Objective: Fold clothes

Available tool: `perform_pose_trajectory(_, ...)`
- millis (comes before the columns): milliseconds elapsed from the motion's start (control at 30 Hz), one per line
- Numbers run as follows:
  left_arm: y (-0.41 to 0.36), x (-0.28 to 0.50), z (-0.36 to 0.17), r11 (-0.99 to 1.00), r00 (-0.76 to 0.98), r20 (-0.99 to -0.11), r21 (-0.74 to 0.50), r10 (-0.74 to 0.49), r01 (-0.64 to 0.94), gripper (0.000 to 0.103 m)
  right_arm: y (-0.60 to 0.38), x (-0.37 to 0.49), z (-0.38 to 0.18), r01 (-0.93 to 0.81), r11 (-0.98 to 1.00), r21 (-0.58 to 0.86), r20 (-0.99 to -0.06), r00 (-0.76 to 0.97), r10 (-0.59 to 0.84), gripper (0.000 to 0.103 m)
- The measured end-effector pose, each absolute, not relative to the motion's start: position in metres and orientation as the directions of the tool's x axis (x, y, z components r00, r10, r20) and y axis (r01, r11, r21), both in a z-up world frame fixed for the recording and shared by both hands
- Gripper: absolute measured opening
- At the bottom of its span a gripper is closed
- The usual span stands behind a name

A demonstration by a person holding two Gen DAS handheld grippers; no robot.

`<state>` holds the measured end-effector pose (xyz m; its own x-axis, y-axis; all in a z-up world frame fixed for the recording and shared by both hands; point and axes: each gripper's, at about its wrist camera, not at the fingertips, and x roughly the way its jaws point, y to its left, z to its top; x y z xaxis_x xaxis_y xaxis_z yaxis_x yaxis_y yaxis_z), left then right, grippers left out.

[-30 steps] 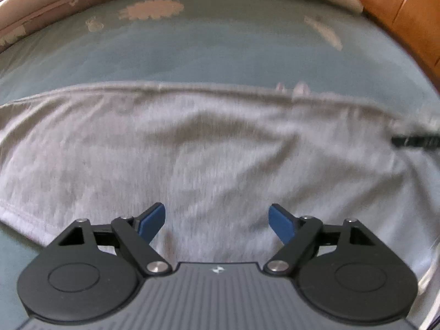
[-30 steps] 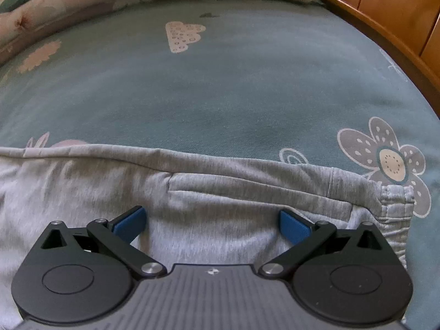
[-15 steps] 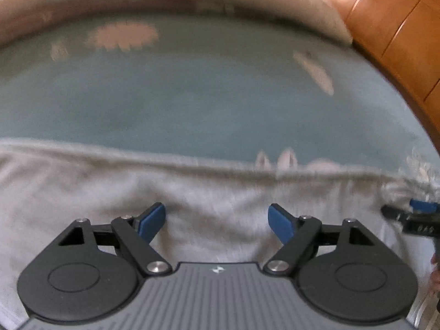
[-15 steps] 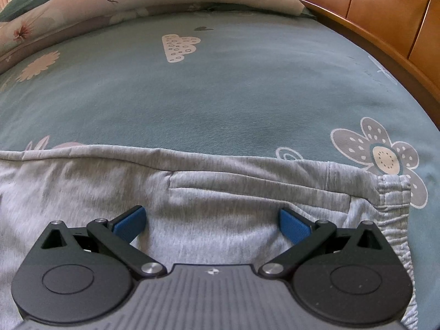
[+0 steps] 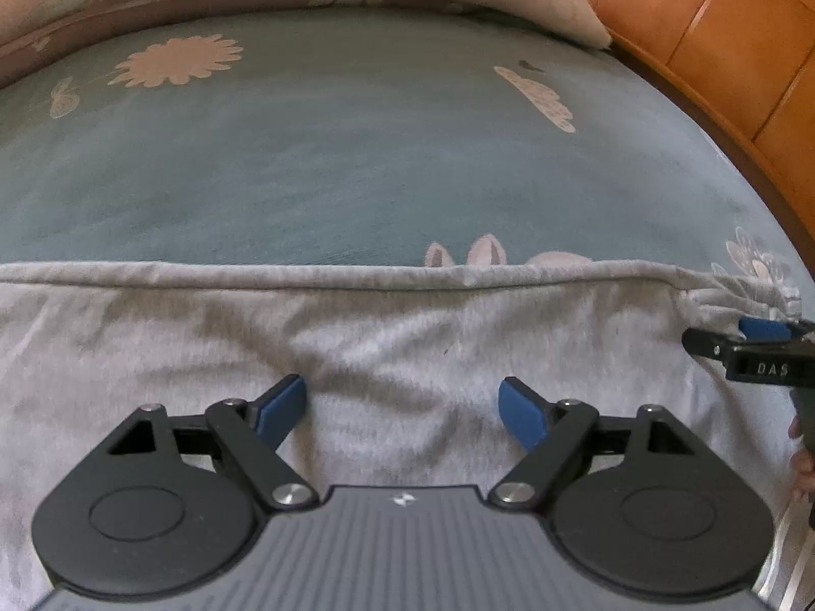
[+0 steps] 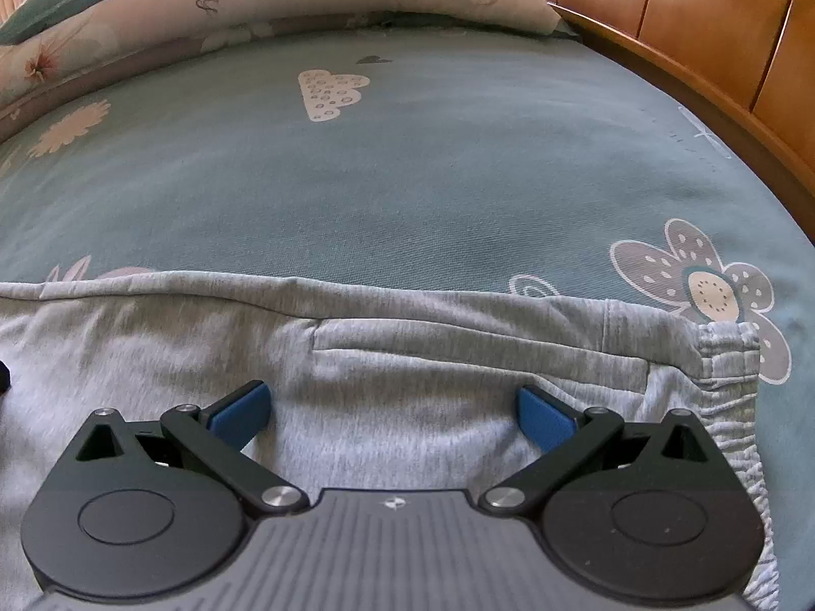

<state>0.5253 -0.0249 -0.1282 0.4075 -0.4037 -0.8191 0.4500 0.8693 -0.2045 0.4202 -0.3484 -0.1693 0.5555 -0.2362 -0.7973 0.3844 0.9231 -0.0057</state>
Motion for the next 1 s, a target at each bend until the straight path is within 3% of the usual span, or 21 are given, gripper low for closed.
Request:
perform_pose_trajectory(433,-0.028,0.443,-0.087,0.813,0.450,-0.805,-0.068,-0.388,0.578,0.083,-0.336,0.370,-0.124,0.295,0.955,-0.037,-0.789,0.578,-0.209,0.103)
perform_pose_trajectory(733,-0.060,0.348,-0.066,0.581,0.203,-0.845,-0.148,-0.495,0.800,0.083,-0.320,0.296,-0.084,0.199,0.977,-0.078,-0.799,0.573,-0.180,0.103)
perform_pose_trajectory(1000,-0.084,0.274,-0.084,0.365,0.006,-0.889,-0.182,-0.457,0.913,0.083,-0.301,0.190,-0.090,0.144,0.974,-0.173,-0.887,0.407,-0.217,0.103)
